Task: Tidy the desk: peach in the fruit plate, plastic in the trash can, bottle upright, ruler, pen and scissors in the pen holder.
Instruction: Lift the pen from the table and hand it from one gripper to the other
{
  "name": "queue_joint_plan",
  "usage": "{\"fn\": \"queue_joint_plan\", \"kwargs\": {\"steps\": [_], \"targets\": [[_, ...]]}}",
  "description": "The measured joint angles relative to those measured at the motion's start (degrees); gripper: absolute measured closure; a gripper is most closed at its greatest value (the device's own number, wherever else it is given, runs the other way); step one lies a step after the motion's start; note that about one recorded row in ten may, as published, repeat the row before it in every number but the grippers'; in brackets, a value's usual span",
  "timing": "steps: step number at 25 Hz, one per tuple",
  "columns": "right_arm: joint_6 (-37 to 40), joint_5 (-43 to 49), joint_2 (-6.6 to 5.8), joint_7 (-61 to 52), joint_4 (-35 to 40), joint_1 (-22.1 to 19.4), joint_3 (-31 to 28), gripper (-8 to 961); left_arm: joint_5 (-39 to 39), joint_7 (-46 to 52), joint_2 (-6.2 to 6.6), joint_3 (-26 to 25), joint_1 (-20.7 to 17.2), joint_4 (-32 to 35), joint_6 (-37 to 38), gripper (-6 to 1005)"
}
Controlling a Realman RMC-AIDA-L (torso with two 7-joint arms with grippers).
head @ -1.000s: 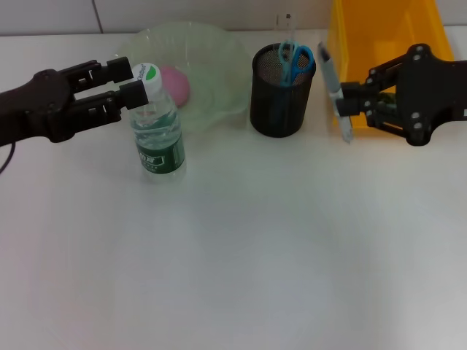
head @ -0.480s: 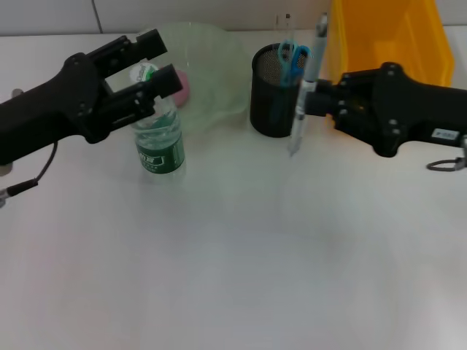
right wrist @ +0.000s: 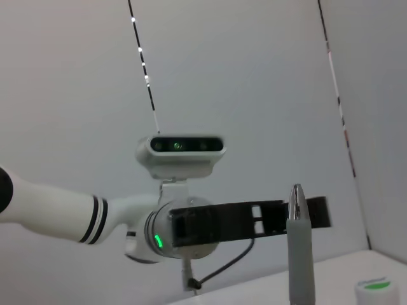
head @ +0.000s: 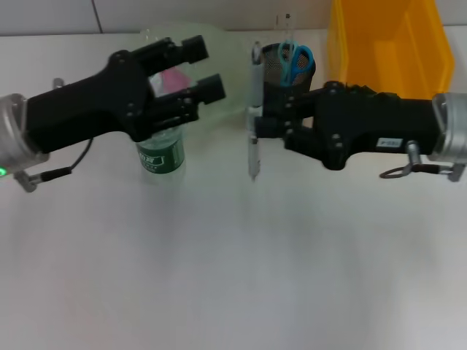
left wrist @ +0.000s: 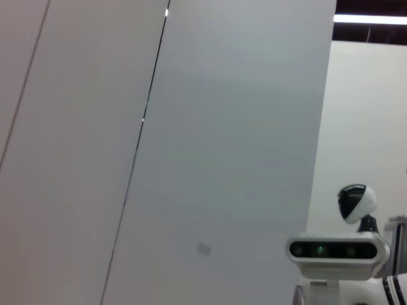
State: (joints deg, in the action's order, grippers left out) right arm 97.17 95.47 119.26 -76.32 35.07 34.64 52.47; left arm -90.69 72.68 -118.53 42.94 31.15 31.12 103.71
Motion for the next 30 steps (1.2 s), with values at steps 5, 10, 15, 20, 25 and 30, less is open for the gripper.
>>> {"fn": "queue_joint_plan", "kwargs": {"steps": [5,10,15,20,25,30], "targets": [[-0.60,-0.05,0.09,0.13,-1.72,1.43,0.42,844,0.13,0.10,-0.07,1.96,0.65,-0.10,-1.79,332],[-1.87,0.06,0.10,0.38,-3.32,2.64,1.15,851,0.13,0.17,-0.06,2.31,0.91,-0.38,-1.85,346],[-4.39,-0.07,0.15,0.41,-3.46,2.89,3.66,858,0.16,0.74,-0.10,3.47,1.11,-0.42,-1.70,361],[-4.95,-0.18,0.24,0.43,-3.62,3.03,4.26,865,0.28,0.95,-0.12,4.61,1.20,-0.49,-2.11,376],[-4.98,-0.22,0.27,0.53,-3.66,3.06,4.31,871,0.34,1.03,-0.20,4.67,1.20,-0.66,-3.27,409],[-4.94,-0.29,0.27,0.55,-3.70,3.07,4.31,878,0.37,1.40,-0.14,4.69,1.08,-0.70,-3.68,498]]}}
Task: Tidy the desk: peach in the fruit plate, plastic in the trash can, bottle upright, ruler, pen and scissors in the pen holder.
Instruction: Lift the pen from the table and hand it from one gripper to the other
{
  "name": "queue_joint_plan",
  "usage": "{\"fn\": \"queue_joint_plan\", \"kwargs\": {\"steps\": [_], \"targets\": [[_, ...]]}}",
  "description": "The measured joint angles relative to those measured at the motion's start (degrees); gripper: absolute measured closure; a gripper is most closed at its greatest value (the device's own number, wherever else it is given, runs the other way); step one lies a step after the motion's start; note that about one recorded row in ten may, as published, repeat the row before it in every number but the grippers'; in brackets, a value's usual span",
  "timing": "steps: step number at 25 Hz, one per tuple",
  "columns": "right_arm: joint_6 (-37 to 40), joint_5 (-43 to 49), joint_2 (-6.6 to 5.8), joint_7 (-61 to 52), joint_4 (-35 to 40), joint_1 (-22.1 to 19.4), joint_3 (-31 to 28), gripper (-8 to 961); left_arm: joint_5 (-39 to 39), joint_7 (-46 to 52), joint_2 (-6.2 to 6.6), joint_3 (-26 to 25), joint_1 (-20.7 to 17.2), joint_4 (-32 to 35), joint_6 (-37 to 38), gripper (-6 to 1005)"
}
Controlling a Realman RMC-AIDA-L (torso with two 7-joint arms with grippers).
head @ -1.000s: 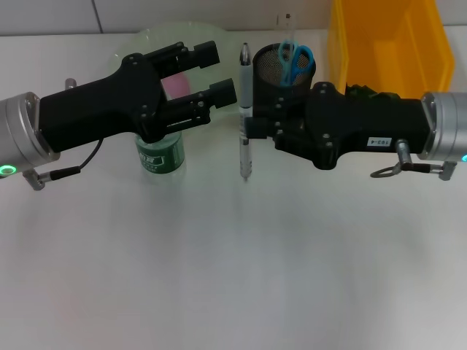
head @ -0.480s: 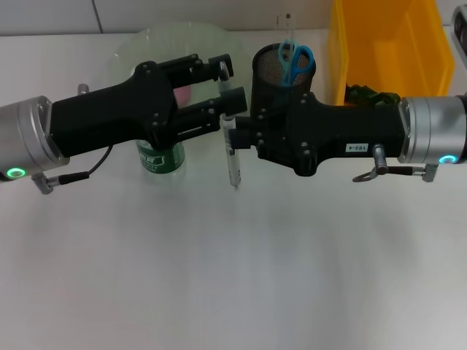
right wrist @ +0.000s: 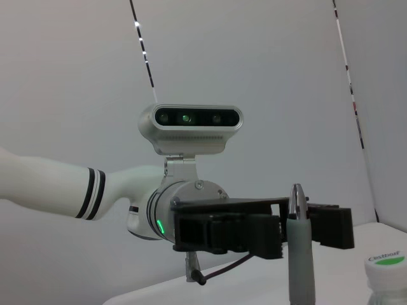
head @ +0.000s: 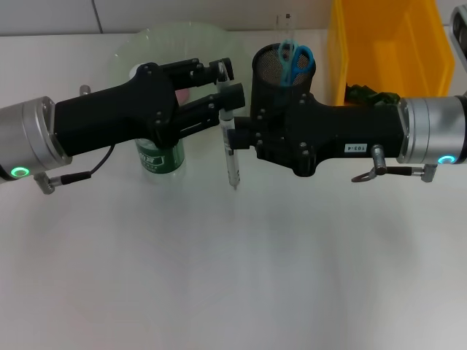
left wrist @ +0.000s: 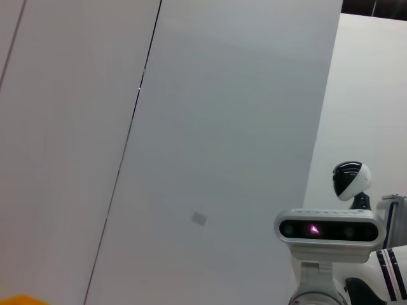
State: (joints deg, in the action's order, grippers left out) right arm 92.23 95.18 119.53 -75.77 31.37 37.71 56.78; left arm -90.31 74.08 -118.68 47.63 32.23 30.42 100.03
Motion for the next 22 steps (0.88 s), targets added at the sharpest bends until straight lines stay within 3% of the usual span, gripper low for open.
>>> {"fn": "queue_joint_plan", "kwargs": {"steps": [9,22], "targets": [[0.10,-0.12,0.00,0.10,0.05,0.00,0.00,890,0.00,0.17,0.11,0.01,-0.26,0.07,-0.12,660],[0.40,-0.85,0.00,1.01,0.00,-0.07,-0.10,908,0.11,-0.24,0.09,0.00,-0.42,0.08,-0.11,814]]}}
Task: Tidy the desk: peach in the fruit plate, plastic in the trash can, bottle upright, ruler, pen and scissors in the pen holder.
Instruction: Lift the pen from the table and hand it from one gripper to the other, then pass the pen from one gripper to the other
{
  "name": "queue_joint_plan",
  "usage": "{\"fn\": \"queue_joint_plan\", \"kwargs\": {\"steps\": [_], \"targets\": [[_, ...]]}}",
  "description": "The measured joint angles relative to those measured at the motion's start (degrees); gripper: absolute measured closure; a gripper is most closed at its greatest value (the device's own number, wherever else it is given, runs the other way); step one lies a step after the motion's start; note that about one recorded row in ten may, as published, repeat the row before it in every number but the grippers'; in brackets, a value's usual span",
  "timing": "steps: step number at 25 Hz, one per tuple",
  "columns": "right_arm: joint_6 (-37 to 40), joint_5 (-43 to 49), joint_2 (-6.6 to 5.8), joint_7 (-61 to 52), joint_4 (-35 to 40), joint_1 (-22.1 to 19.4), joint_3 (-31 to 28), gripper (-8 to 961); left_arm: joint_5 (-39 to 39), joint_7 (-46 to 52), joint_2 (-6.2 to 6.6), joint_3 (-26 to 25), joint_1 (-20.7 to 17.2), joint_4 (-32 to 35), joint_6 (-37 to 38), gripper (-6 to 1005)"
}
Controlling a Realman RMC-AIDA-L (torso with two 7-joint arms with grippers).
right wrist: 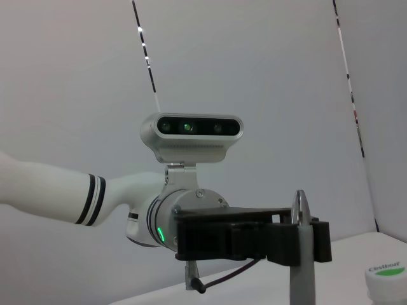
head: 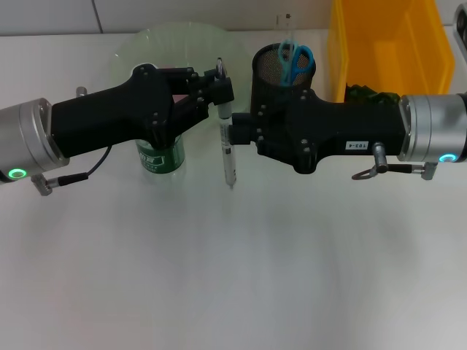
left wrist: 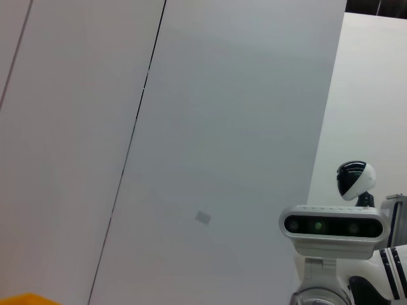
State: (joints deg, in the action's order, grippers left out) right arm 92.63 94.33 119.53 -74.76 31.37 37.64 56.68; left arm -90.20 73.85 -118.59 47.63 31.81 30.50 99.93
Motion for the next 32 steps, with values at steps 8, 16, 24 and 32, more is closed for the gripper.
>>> {"fn": "queue_joint_plan", "kwargs": {"steps": [8,16,24,32], "targets": [[0.12,-0.64,0.09,0.49,-0.54,-0.34,0.07,919,1.99,-0.15,-0.12,-0.56,0.04,-1.53,-0.04,873],[1.96,-0.84,-0.05,0.65,-0.96,-0.74,-0.63,872,4.92,-1.13,-0.14,-0.55,-0.07,-3.31,-0.24,873],[12.36,-10.20,-0.78,-0.02,-2.18,-8.75,-10.20,566,18.79,-6.00,-0.15,-0.48,-1.50,-8.02,0.69,872],[19.70,-19.52,-0.45,12.69,-15.22,-14.11,-16.46,477,32.60,-5.64,-0.51,-0.17,1.70,-17.77,5.76,872]]}}
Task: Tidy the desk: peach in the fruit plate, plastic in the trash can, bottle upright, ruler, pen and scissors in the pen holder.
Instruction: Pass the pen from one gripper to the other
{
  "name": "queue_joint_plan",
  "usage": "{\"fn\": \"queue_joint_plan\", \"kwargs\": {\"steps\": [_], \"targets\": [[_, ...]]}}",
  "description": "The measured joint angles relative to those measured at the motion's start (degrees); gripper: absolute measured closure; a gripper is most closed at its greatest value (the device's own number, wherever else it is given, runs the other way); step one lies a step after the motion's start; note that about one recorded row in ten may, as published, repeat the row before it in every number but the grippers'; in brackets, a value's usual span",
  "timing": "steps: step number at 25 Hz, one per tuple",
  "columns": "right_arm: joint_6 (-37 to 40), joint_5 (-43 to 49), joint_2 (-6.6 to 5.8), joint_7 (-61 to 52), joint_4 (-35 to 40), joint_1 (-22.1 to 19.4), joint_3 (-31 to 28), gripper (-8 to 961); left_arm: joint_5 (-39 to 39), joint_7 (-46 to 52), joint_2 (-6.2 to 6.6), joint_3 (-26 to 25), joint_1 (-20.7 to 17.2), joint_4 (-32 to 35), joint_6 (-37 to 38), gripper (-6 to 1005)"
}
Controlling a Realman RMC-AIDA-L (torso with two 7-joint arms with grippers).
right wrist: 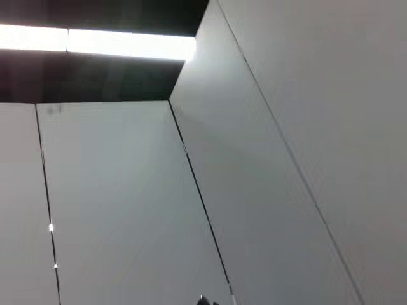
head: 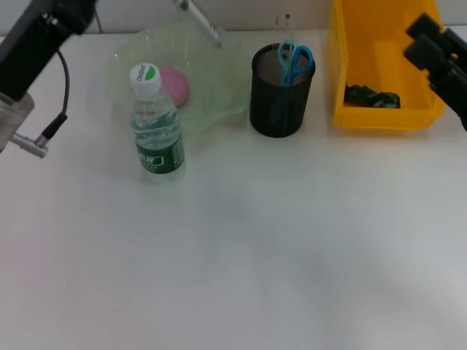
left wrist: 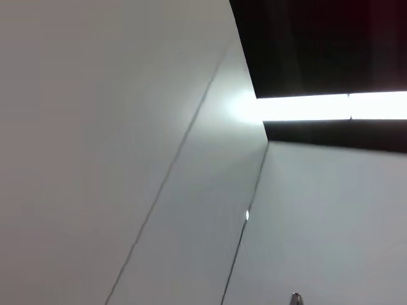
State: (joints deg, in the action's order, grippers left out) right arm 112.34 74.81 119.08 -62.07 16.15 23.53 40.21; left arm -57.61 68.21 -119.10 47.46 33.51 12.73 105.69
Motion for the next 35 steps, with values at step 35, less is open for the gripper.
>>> {"fn": "queue_joint_plan", "kwargs": {"steps": [35], "targets": [[-10.45,11.95,0.87,39.73,-34.10,17.87,-11.74,486,8.82,17.38,-0.08,-0.02,4.86,-14.93,2.65,872]]}}
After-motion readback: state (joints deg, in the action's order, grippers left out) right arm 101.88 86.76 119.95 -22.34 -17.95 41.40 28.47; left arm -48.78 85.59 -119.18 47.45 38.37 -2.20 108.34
